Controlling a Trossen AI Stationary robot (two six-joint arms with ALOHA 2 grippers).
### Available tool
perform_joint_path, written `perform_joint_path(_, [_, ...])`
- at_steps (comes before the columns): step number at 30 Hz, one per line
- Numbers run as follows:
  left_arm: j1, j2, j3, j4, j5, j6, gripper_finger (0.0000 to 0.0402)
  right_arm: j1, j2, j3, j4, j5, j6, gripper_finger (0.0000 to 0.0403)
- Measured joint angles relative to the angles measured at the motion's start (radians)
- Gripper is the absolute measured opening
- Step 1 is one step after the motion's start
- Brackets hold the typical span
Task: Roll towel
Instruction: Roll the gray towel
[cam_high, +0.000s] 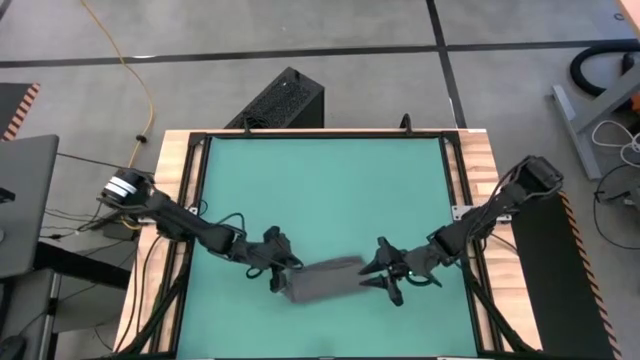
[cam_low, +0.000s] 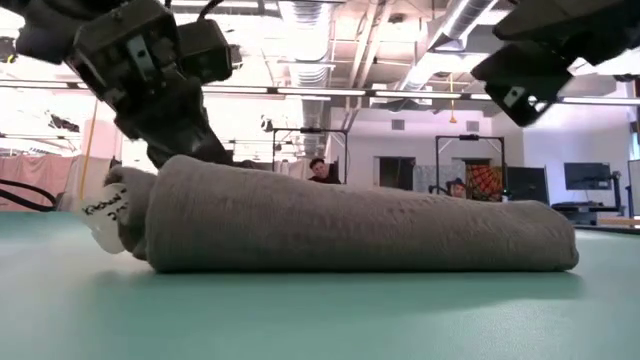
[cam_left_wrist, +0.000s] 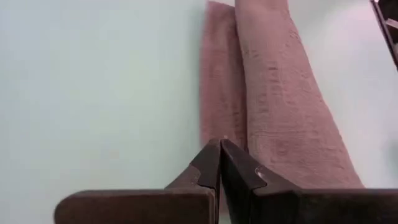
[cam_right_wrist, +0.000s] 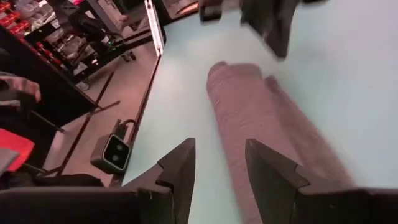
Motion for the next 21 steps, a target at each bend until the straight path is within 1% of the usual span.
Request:
perform_joint_path(3, [0.000,-0.061,0.000,-0.052,-0.018,-0.021,0.0000,0.021,0.042,0.002,0.013,0.002,0.050,0.0166])
perform_joint_path(5, [0.000,-0.077,0.000,-0.007,-0.016,-0.024,0.0000,0.037,0.072,0.002,0.015,0.002,0.089,0.0166])
perform_joint_path(8, [-0.002,-0.076,0.001,0.067,0.014,-0.025,0.0000,0.066,0.117,0.002,0.016,0.003,0.121,0.0166])
perform_joint_path(10, [-0.004,-0.059,0.019,0.071,0.025,-0.028,0.0000,0.084,0.141,0.003,0.034,0.005,0.122,0.0166])
perform_joint_path(12, [-0.011,-0.048,0.042,0.042,0.031,-0.028,0.0000,0.100,0.162,0.003,0.056,0.012,0.120,0.0166])
perform_joint_path(15, [-0.011,0.007,0.118,0.015,0.035,-0.017,0.0000,0.122,0.177,0.004,0.070,0.025,0.109,0.0166])
perform_joint_path(18, [-0.004,0.092,0.221,-0.038,0.077,0.013,0.0000,0.135,0.181,0.003,0.069,0.028,0.082,0.0166])
perform_joint_path(21, [0.011,0.165,0.341,-0.143,0.106,0.047,0.0001,0.153,0.171,0.004,0.075,0.029,0.057,0.0166])
